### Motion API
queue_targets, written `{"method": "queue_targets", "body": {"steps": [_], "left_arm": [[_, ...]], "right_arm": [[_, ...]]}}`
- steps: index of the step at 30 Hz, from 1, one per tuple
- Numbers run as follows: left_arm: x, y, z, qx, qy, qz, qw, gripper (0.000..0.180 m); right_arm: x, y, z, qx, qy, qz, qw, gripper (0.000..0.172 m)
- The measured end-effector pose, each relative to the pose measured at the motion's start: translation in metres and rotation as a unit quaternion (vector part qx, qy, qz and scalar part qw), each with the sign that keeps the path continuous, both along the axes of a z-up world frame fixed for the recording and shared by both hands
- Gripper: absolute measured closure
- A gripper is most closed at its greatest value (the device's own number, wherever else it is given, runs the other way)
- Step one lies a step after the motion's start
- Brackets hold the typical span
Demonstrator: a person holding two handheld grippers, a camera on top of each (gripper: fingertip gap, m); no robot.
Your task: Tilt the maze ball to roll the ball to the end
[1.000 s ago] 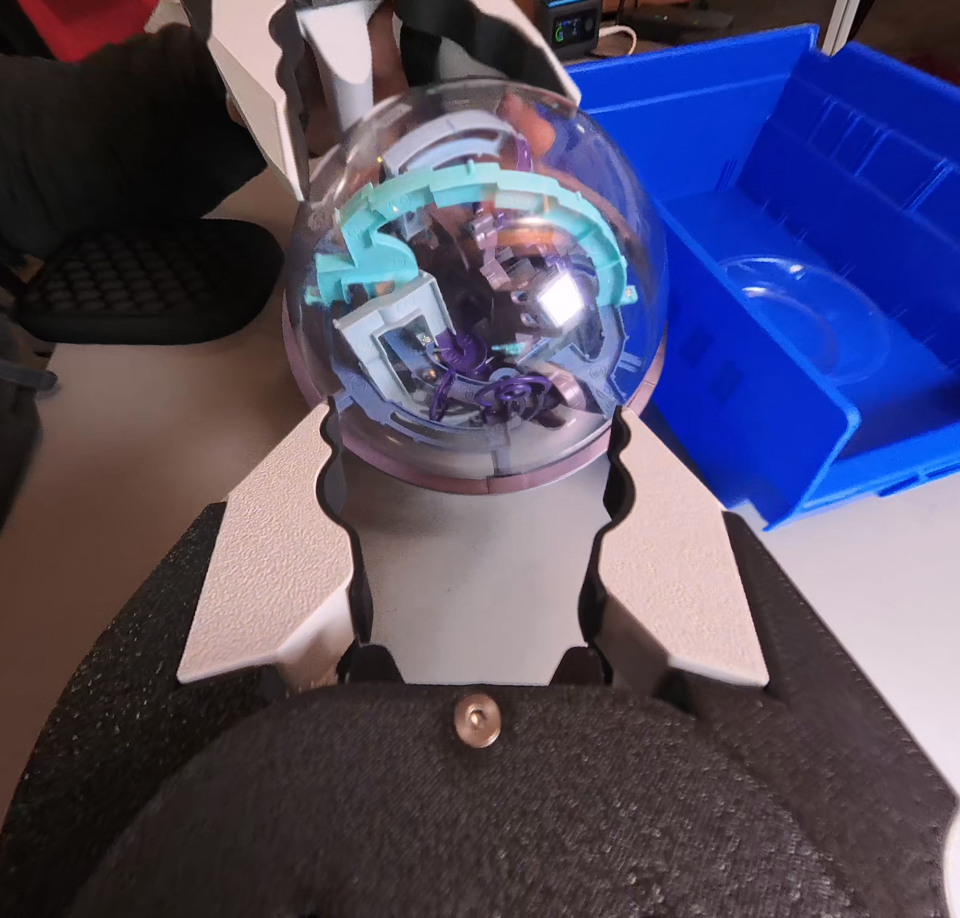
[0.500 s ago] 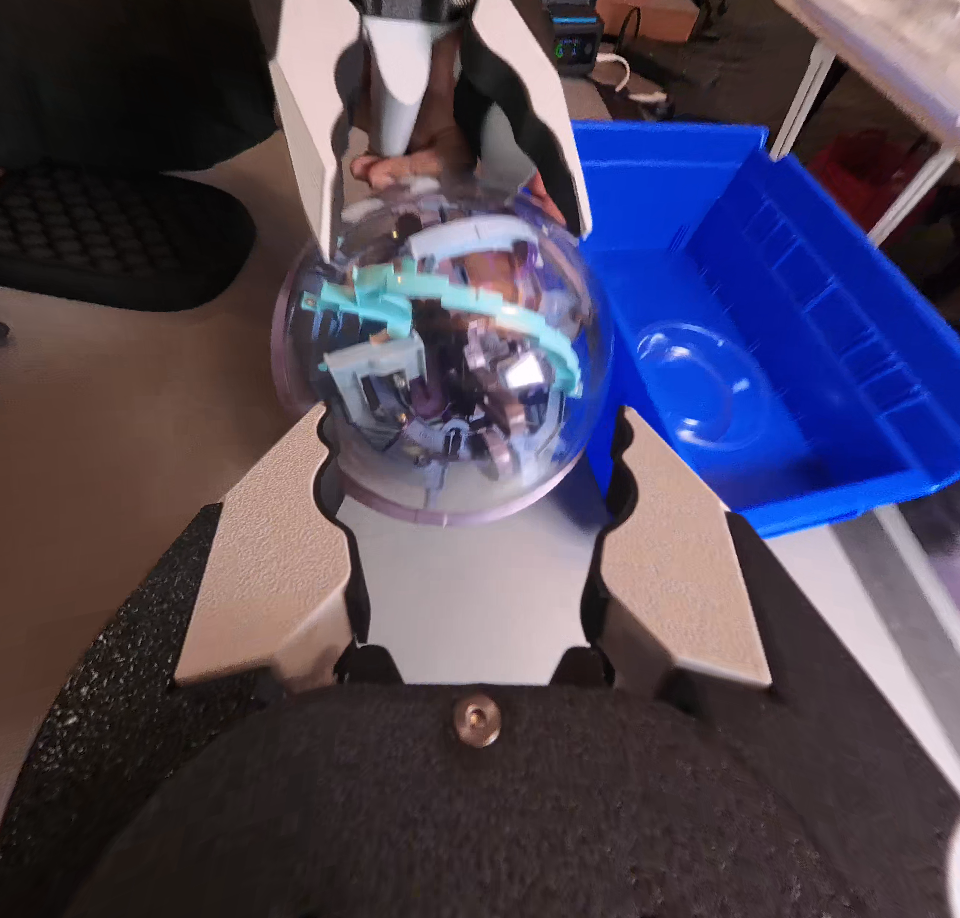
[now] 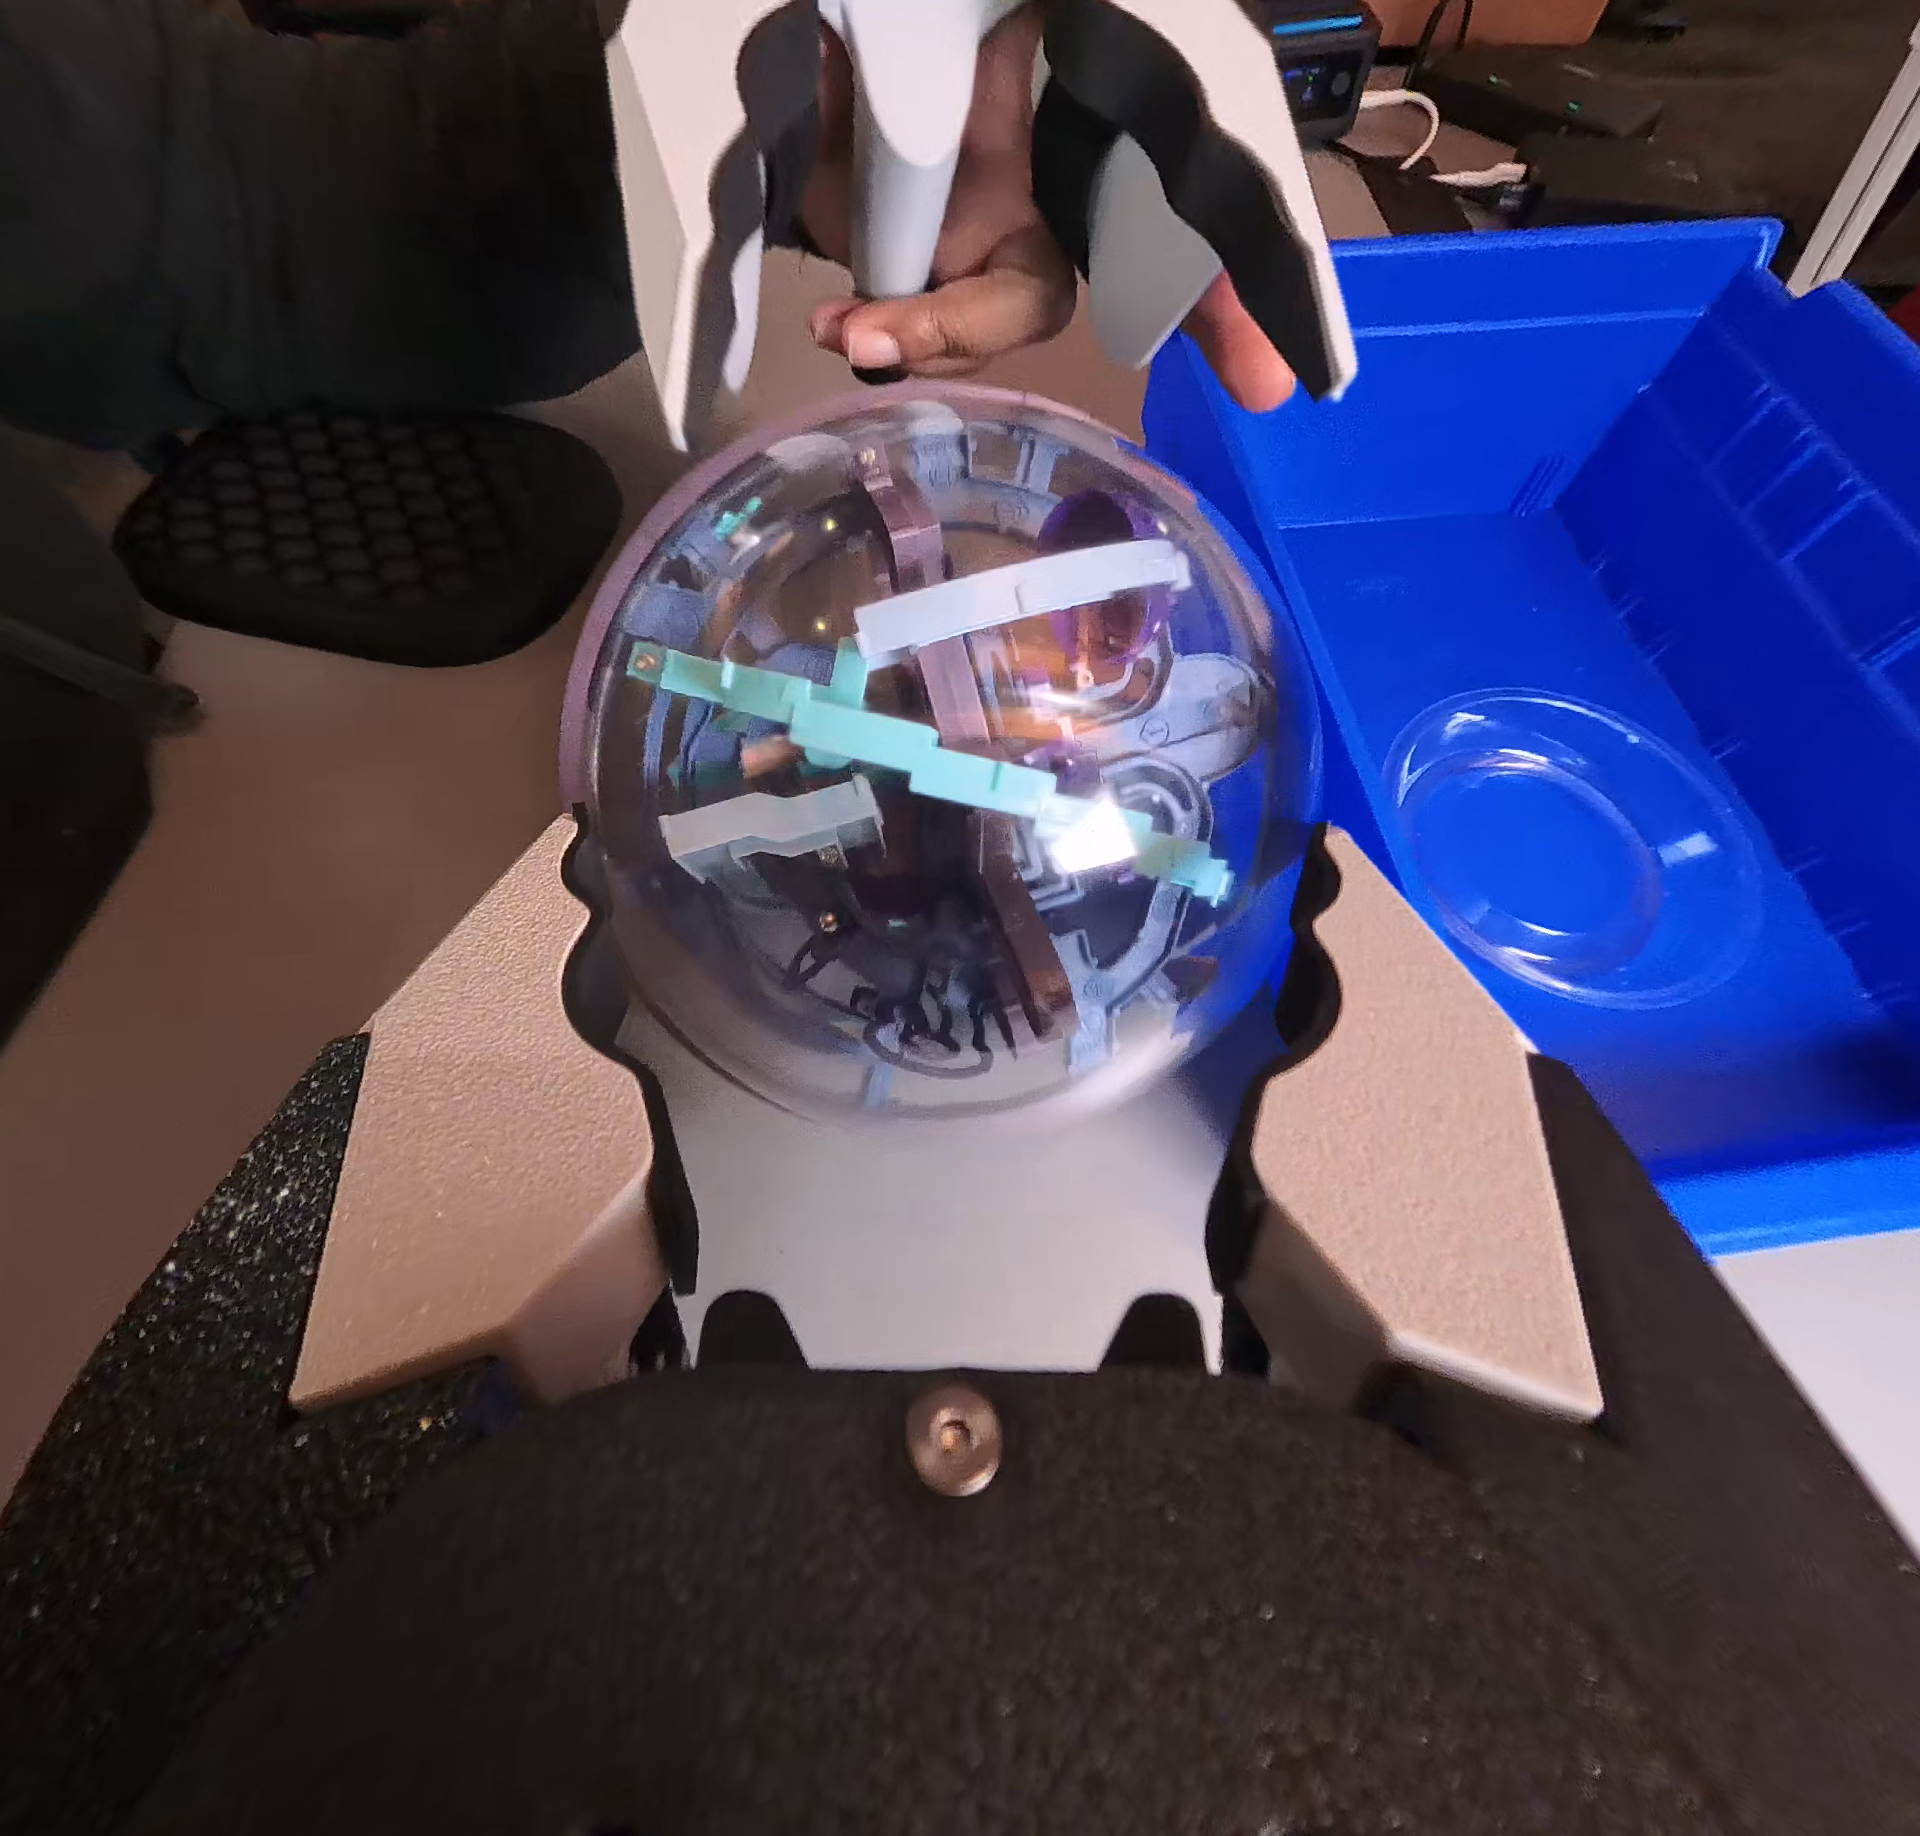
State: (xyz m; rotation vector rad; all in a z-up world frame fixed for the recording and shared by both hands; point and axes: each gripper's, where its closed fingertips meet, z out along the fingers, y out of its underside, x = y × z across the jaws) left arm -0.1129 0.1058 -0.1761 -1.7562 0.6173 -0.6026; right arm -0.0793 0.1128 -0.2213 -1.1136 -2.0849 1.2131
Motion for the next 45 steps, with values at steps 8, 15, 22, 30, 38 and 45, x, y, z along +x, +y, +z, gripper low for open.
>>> {"method": "queue_targets", "body": {"steps": [8, 15, 22, 30, 38, 45], "left_arm": [[0.003, -0.015, -0.016, -0.052, 0.055, -0.017, 0.997, 0.065], [0.0, -0.037, -0.031, -0.094, 0.056, -0.05, 0.993, 0.052], [0.02, -0.007, -0.041, -0.104, 0.065, -0.064, 0.99, 0.04], [0.036, 0.007, -0.051, -0.115, 0.054, -0.098, 0.987, 0.04], [0.041, 0.009, -0.079, -0.163, 0.073, -0.114, 0.977, 0.041], [0.036, 0.007, -0.059, -0.132, 0.067, -0.105, 0.983, 0.044]], "right_arm": [[0.003, -0.001, -0.015, 0.002, -0.017, 0.003, 1.0, 0.046], [0.009, -0.002, -0.015, -0.008, -0.012, 0.004, 1.0, 0.056], [0.02, 0.01, -0.018, 0.0, -0.018, -0.02, 1.0, 0.052], [0.029, 0.022, 0.0, -0.021, 0.023, -0.027, 0.999, 0.046], [0.02, 0.023, 0.02, -0.063, 0.08, -0.043, 0.994, 0.048], [0.026, 0.025, 0.014, -0.078, 0.059, -0.057, 0.994, 0.048]]}}
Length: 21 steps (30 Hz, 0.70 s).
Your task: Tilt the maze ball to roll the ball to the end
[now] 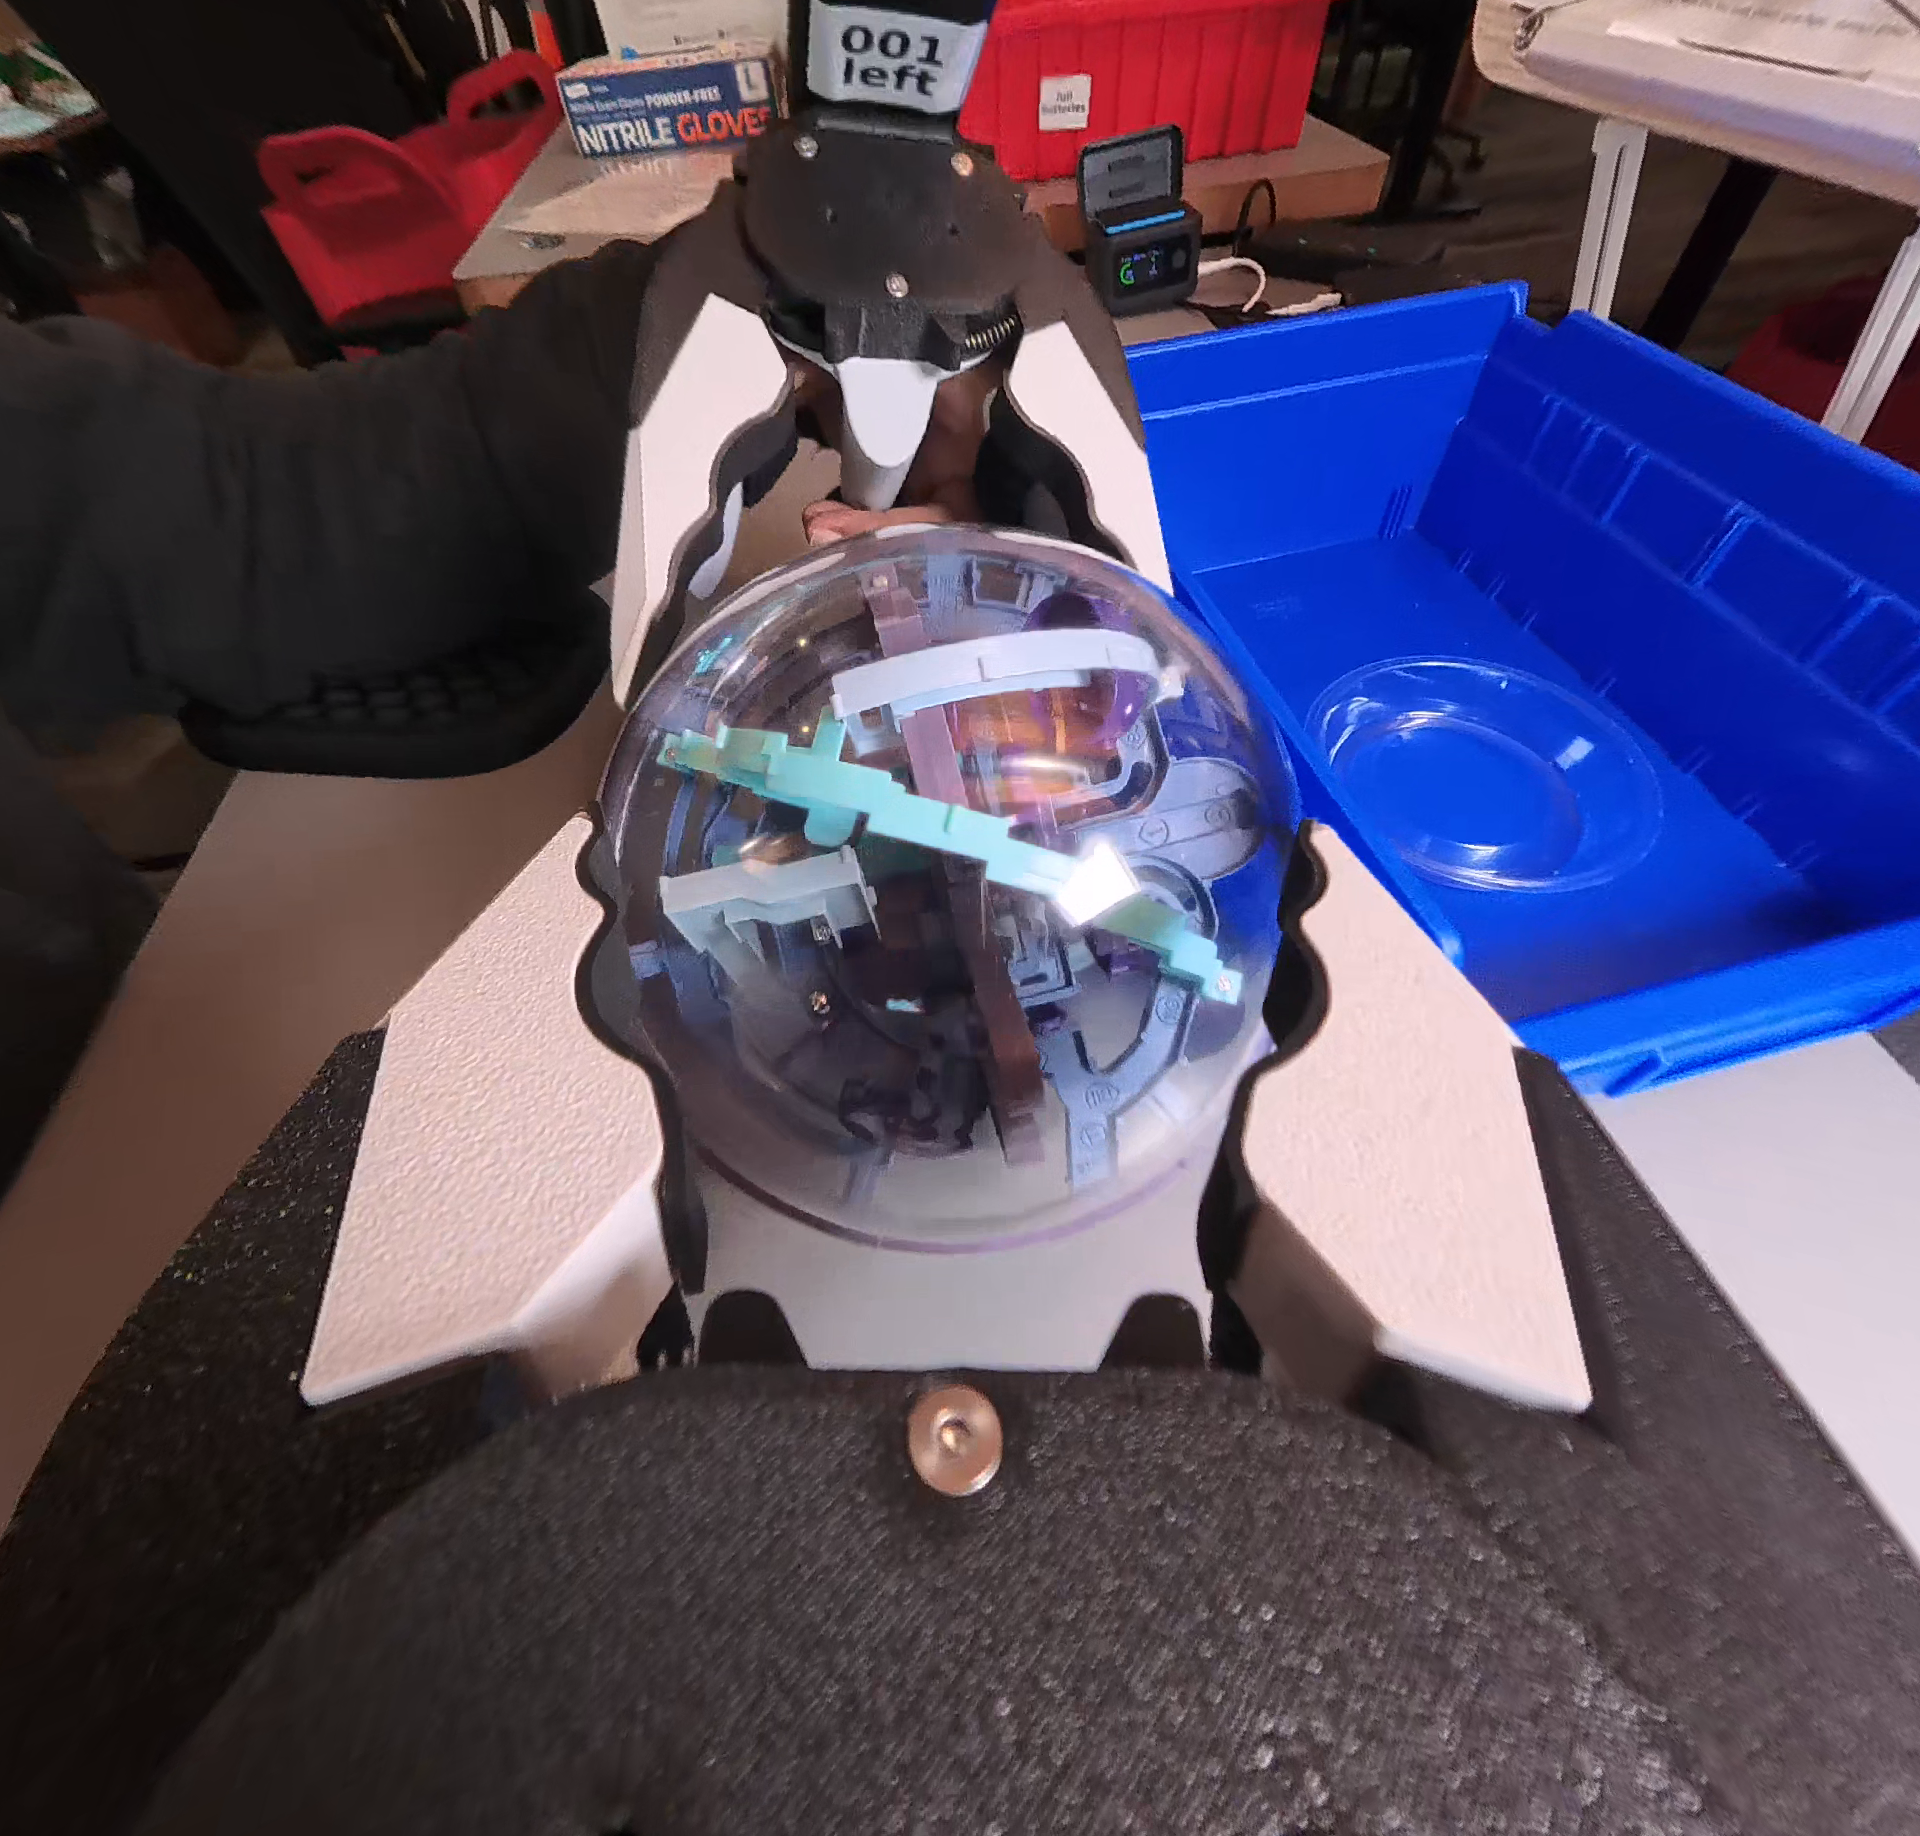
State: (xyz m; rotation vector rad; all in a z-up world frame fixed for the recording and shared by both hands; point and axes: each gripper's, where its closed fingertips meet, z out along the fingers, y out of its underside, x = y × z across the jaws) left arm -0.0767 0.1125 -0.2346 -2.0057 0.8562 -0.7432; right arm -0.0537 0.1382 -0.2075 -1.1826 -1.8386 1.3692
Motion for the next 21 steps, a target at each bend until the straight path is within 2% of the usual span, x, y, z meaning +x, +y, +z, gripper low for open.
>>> {"method": "queue_targets", "body": {"steps": [7, 10, 15, 21], "left_arm": [[-0.002, 0.001, 0.027, 0.041, -0.059, 0.008, 0.997, 0.047], [-0.005, 0.0, 0.026, 0.044, -0.065, 0.009, 0.997, 0.046], [-0.008, 0.001, 0.027, 0.048, -0.097, 0.017, 0.994, 0.045], [-0.009, 0.001, 0.028, 0.054, -0.11, 0.009, 0.992, 0.045]], "right_arm": [[0.002, -0.004, -0.019, -0.036, -0.037, 0.008, 0.999, 0.049], [-0.004, -0.006, -0.018, -0.042, -0.041, 0.031, 0.998, 0.049], [-0.005, -0.005, -0.022, -0.013, -0.107, 0.074, 0.991, 0.049], [-0.006, -0.006, -0.022, -0.027, -0.058, 0.053, 0.997, 0.048]]}}
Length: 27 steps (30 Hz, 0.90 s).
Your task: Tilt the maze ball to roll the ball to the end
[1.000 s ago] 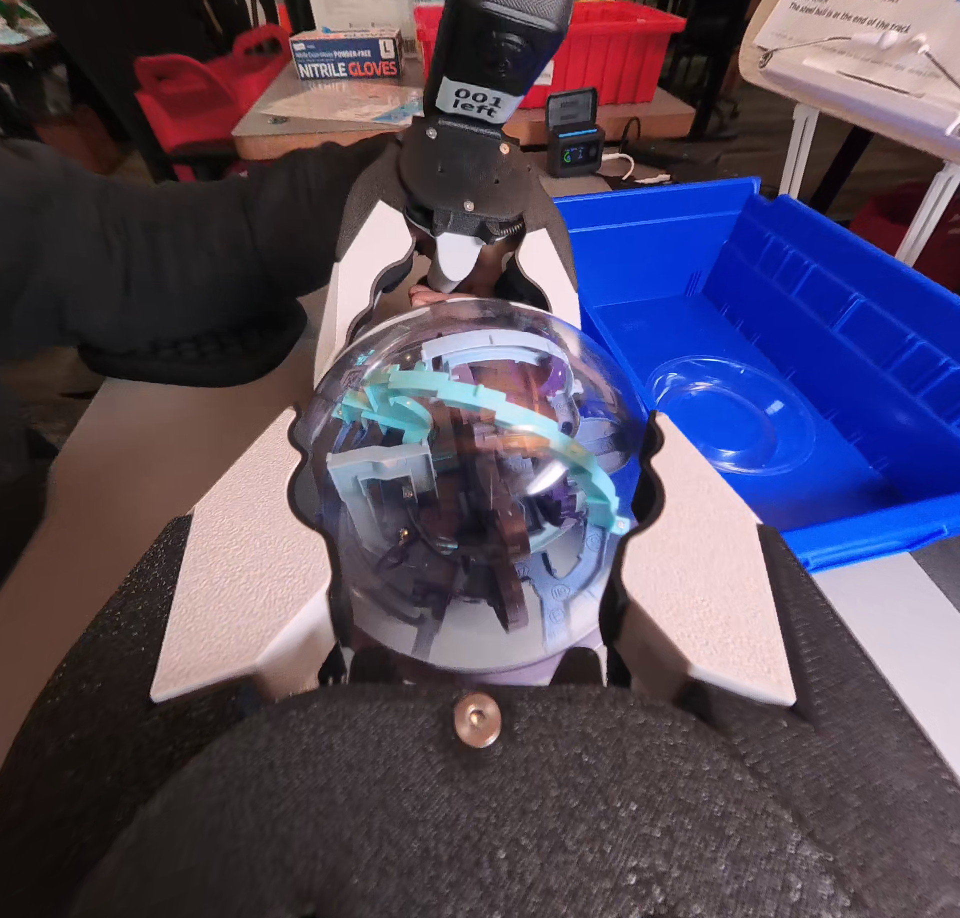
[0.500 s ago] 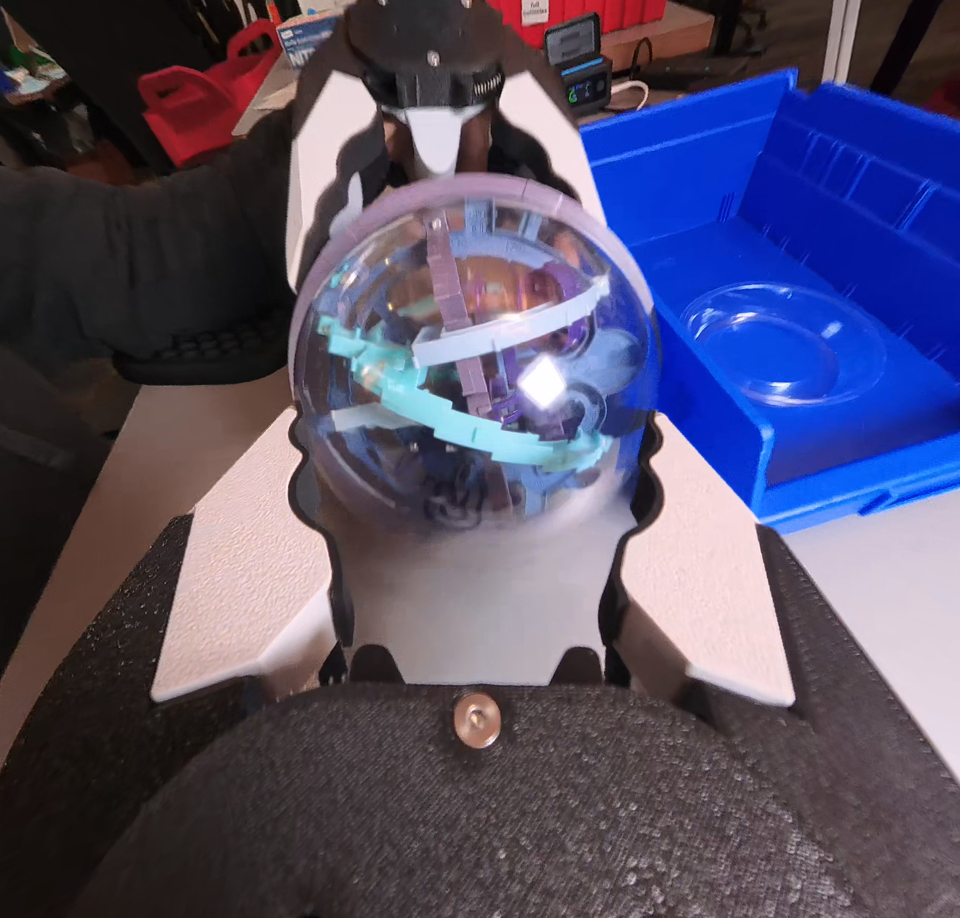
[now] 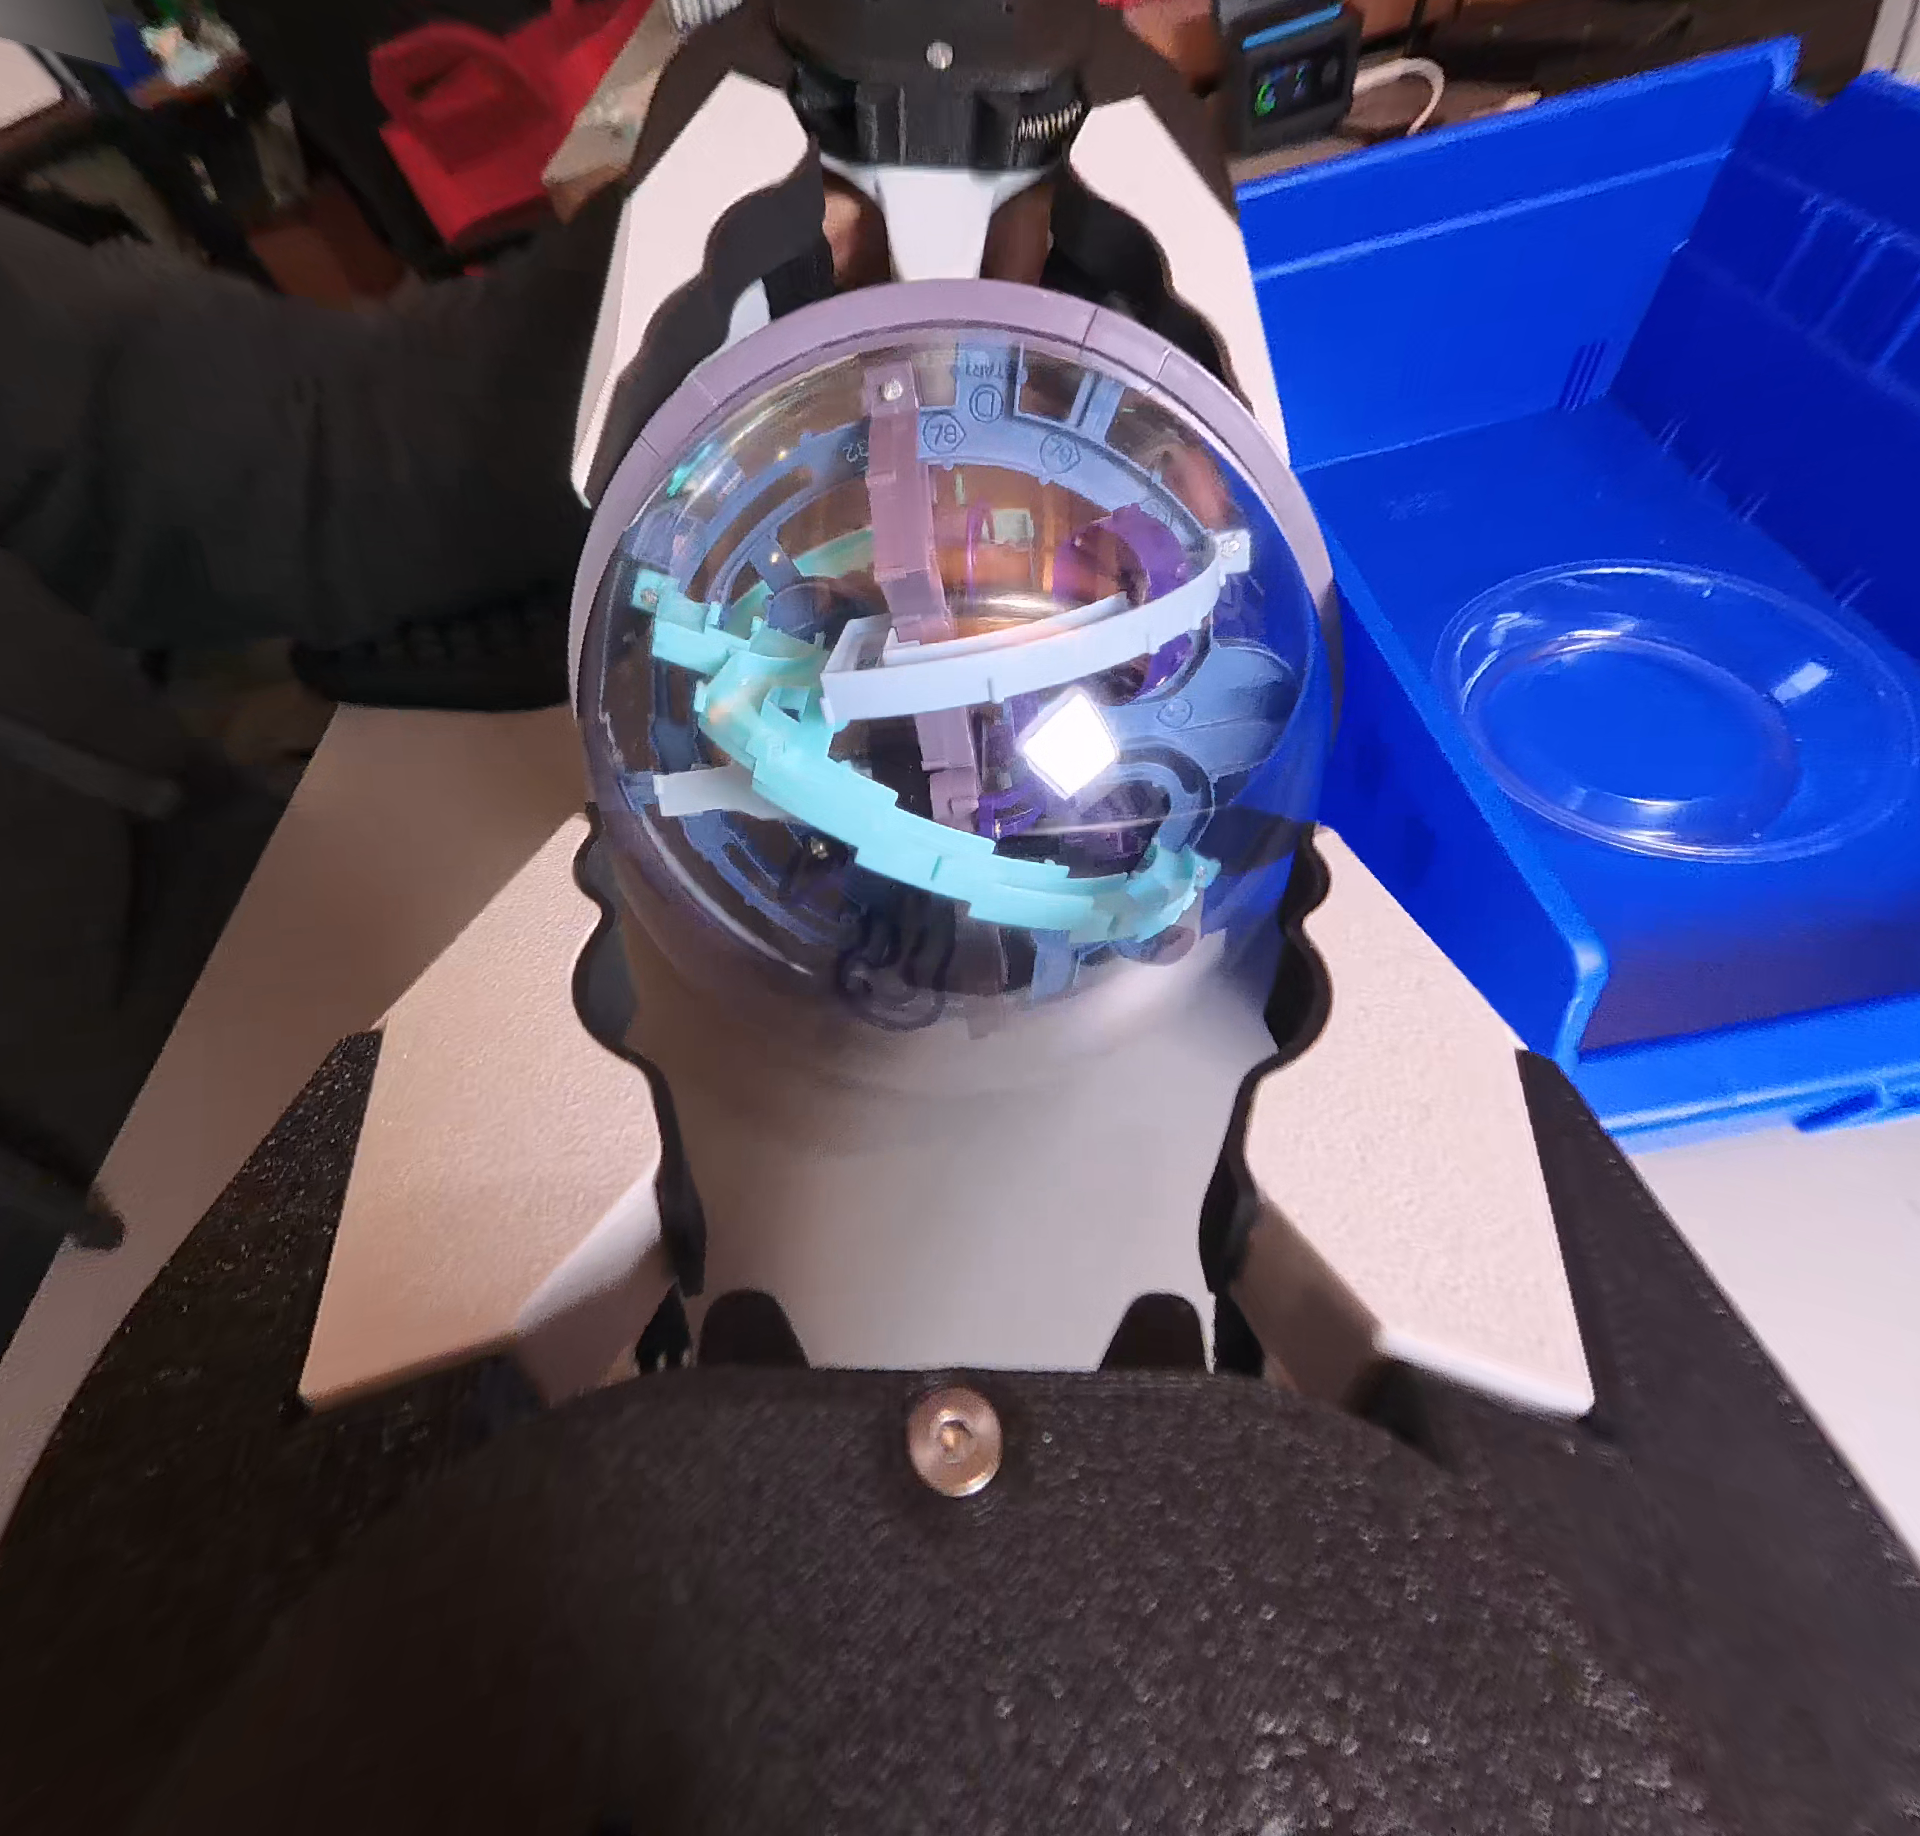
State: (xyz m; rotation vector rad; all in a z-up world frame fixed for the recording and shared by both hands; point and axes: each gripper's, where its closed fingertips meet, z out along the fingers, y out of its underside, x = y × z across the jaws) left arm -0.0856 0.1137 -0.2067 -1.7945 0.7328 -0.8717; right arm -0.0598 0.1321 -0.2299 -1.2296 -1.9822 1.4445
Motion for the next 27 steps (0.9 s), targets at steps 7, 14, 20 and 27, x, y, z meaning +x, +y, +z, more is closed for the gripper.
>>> {"method": "queue_targets", "body": {"steps": [7, 14, 20, 27], "left_arm": [[-0.003, 0.003, 0.007, 0.006, -0.019, 0.011, 1.0, 0.053], [-0.005, 0.02, 0.021, 0.011, -0.057, 0.052, 0.997, 0.067], [-0.016, -0.008, 0.025, 0.054, 0.012, 0.041, 0.998, 0.064], [-0.01, -0.001, -0.018, 0.017, 0.119, 0.035, 0.992, 0.046]], "right_arm": [[-0.003, -0.001, 0.0, -0.023, 0.038, -0.044, 0.998, 0.044], [-0.001, 0.012, 0.0, -0.082, 0.031, -0.055, 0.995, 0.044], [0.0, 0.013, -0.001, -0.105, 0.033, -0.057, 0.992, 0.048], [0.002, 0.018, -0.004, -0.169, 0.022, -0.052, 0.984, 0.057]]}}
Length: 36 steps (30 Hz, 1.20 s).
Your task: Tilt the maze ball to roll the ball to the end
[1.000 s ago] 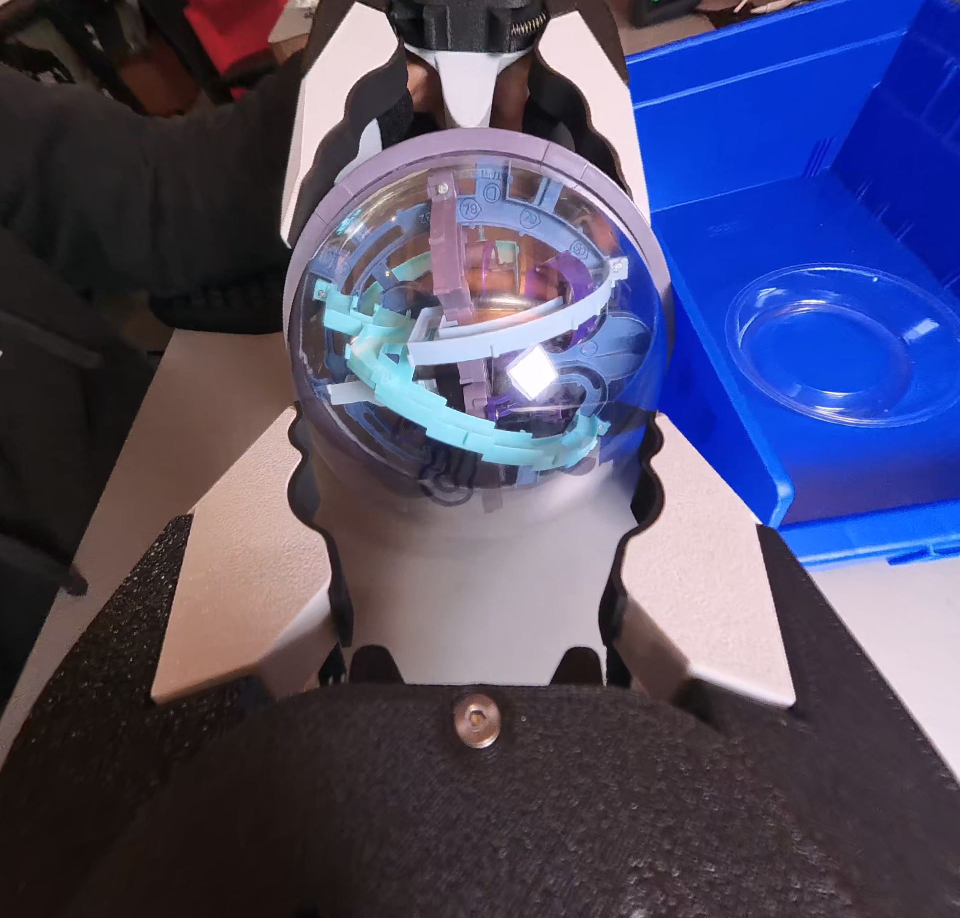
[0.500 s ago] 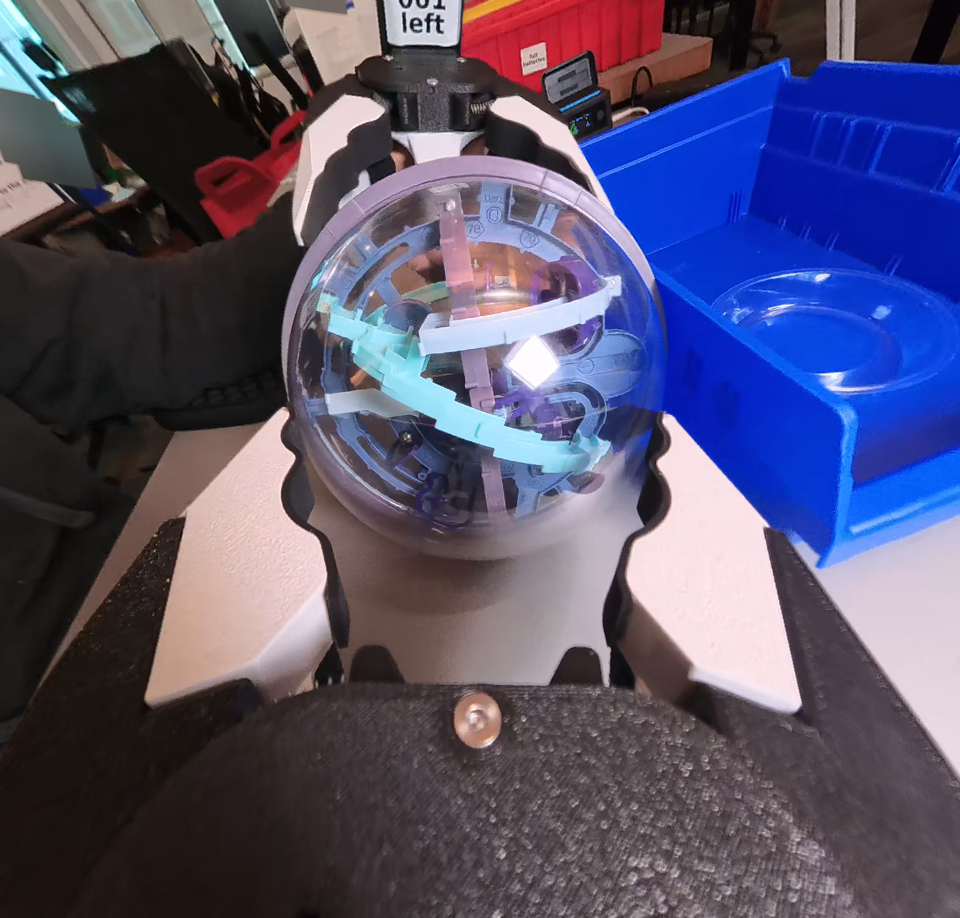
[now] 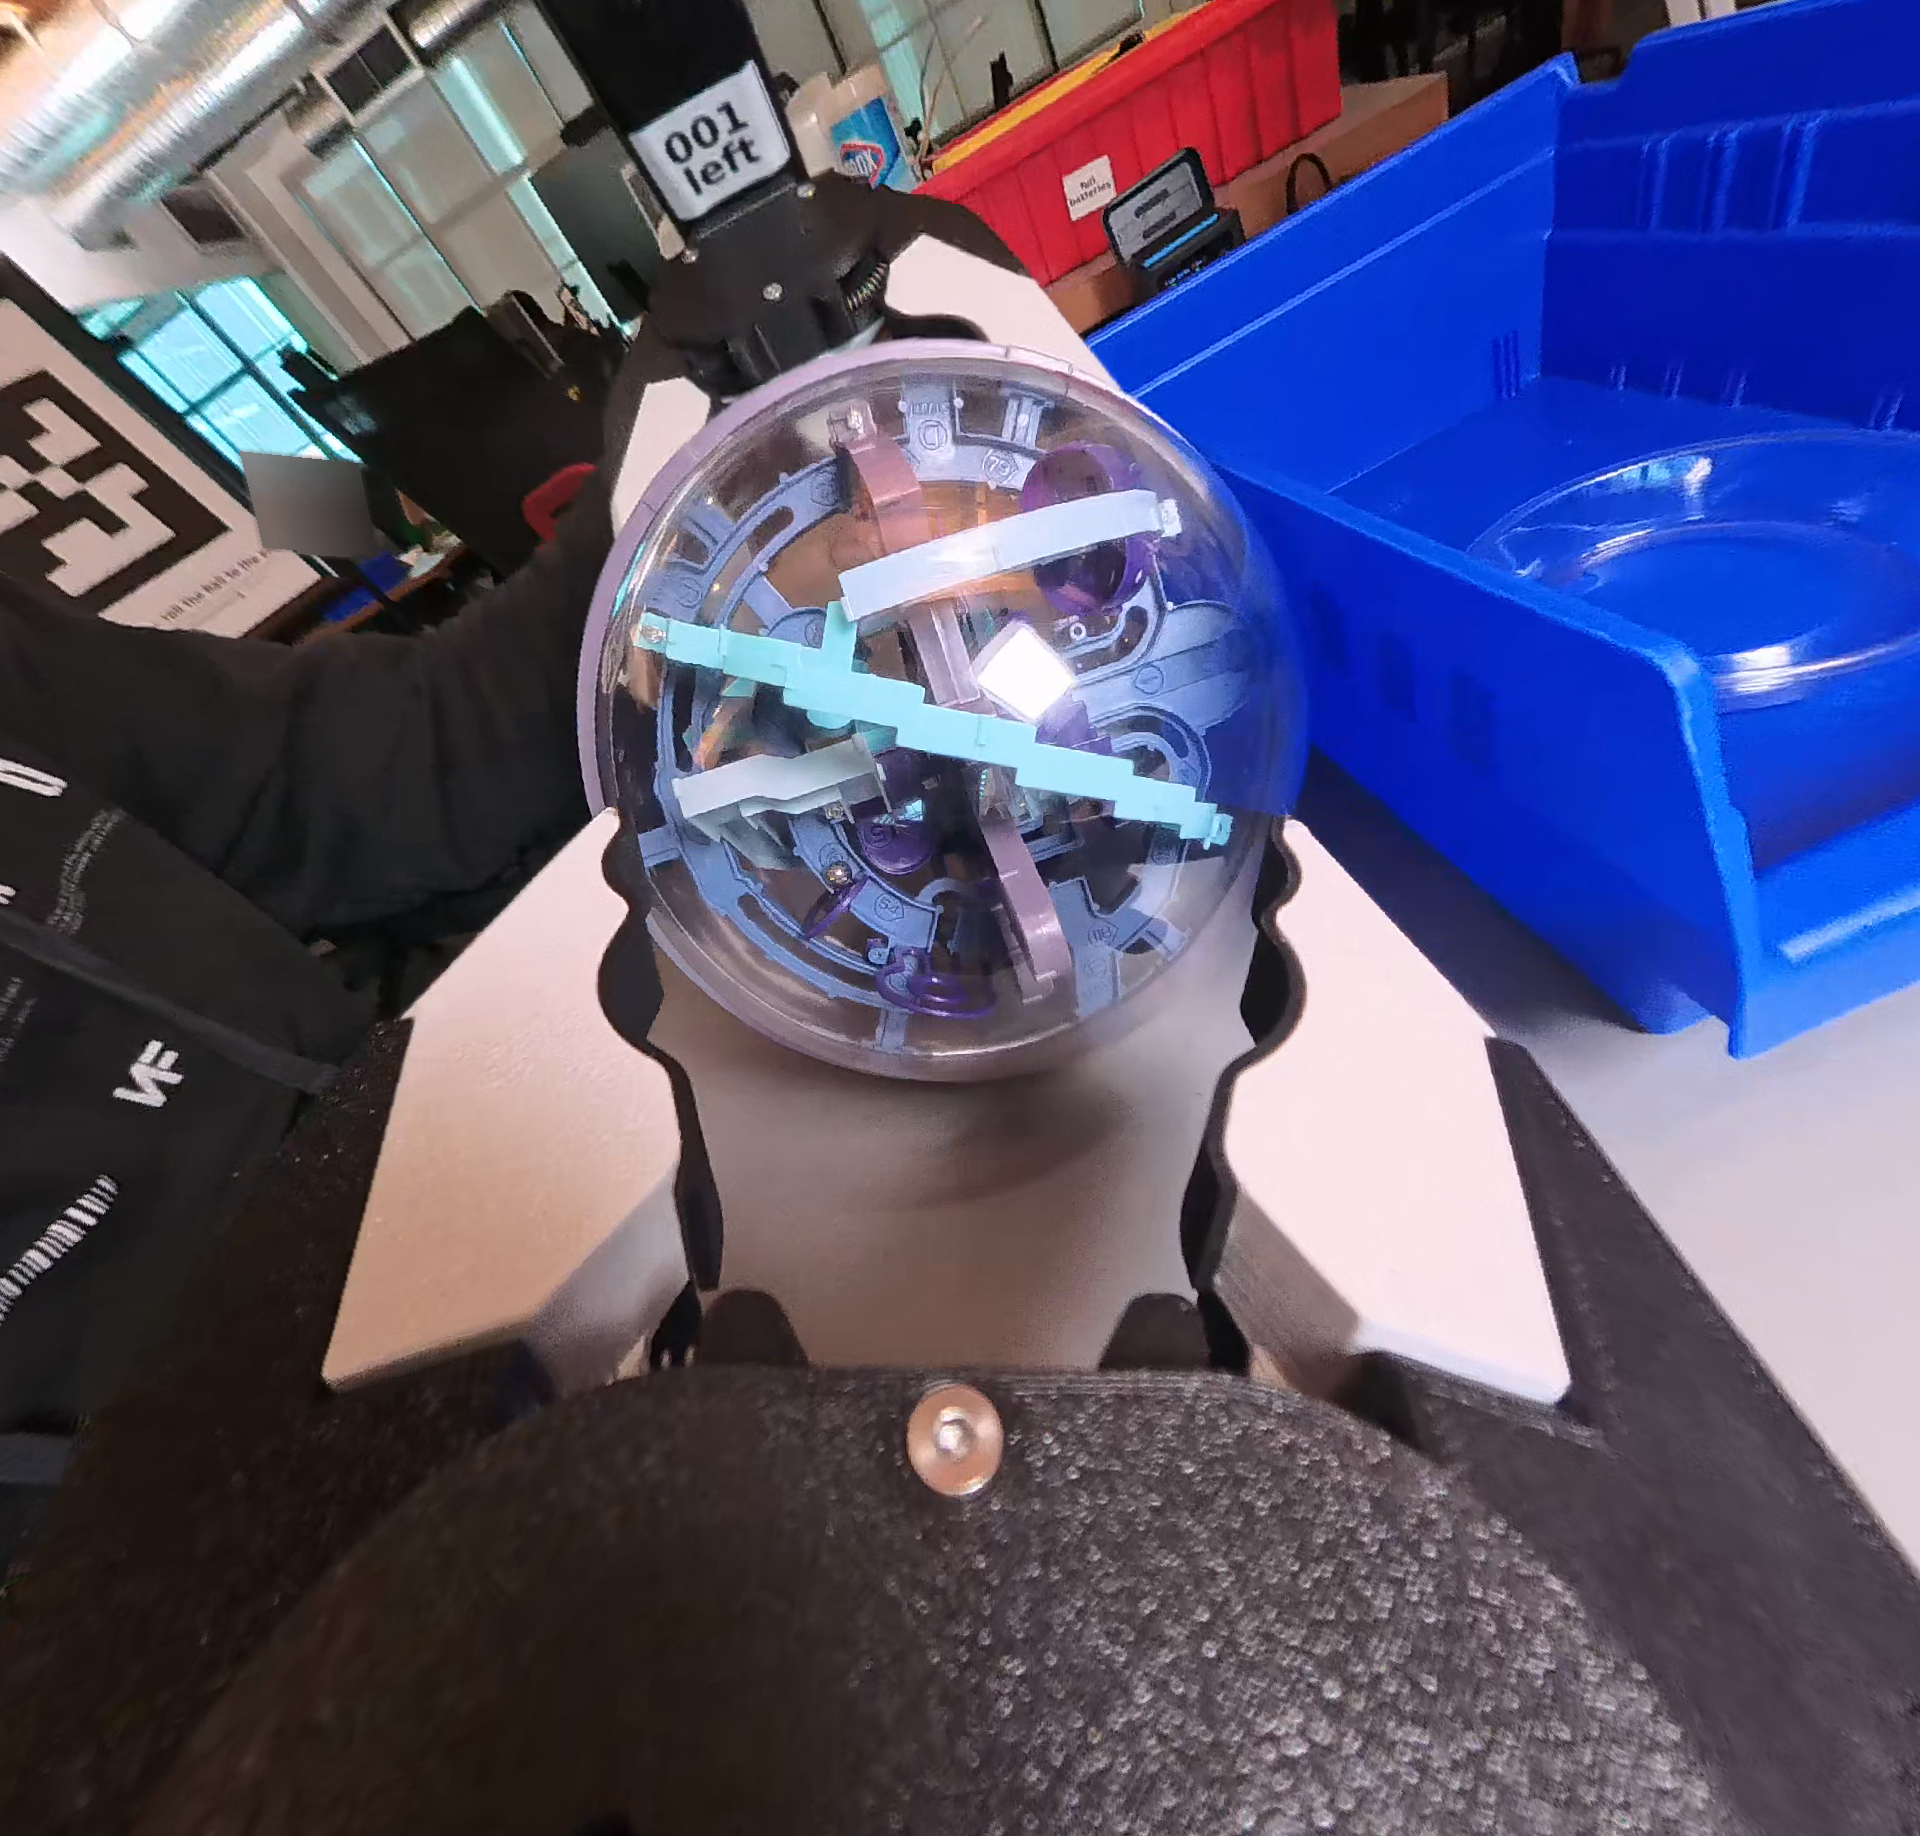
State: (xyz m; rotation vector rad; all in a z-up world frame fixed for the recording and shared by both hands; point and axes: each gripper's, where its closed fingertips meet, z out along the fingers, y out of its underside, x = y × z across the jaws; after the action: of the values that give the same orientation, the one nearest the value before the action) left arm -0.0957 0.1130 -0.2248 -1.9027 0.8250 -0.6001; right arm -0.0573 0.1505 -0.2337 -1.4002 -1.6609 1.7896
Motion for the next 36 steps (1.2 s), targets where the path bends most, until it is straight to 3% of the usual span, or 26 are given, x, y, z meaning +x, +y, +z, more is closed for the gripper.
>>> {"method": "queue_targets", "body": {"steps": [10, 24, 31, 36], "left_arm": [[0.009, 0.004, 0.016, -0.015, -0.102, -0.012, 0.995, 0.046], [0.024, 0.02, 0.024, 0.002, -0.098, 0.011, 0.995, 0.047], [0.015, 0.026, 0.024, -0.02, -0.127, 0.038, 0.991, 0.048], [0.016, 0.027, 0.024, -0.021, -0.124, 0.04, 0.991, 0.048]], "right_arm": [[0.012, -0.011, -0.01, -0.012, -0.058, 0.04, 0.997, 0.058], [0.02, -0.012, -0.026, 0.085, -0.061, 0.046, 0.993, 0.052], [0.013, -0.003, -0.008, 0.117, -0.015, -0.002, 0.993, 0.054], [0.015, -0.007, 0.02, 0.212, 0.011, -0.041, 0.976, 0.055]]}}
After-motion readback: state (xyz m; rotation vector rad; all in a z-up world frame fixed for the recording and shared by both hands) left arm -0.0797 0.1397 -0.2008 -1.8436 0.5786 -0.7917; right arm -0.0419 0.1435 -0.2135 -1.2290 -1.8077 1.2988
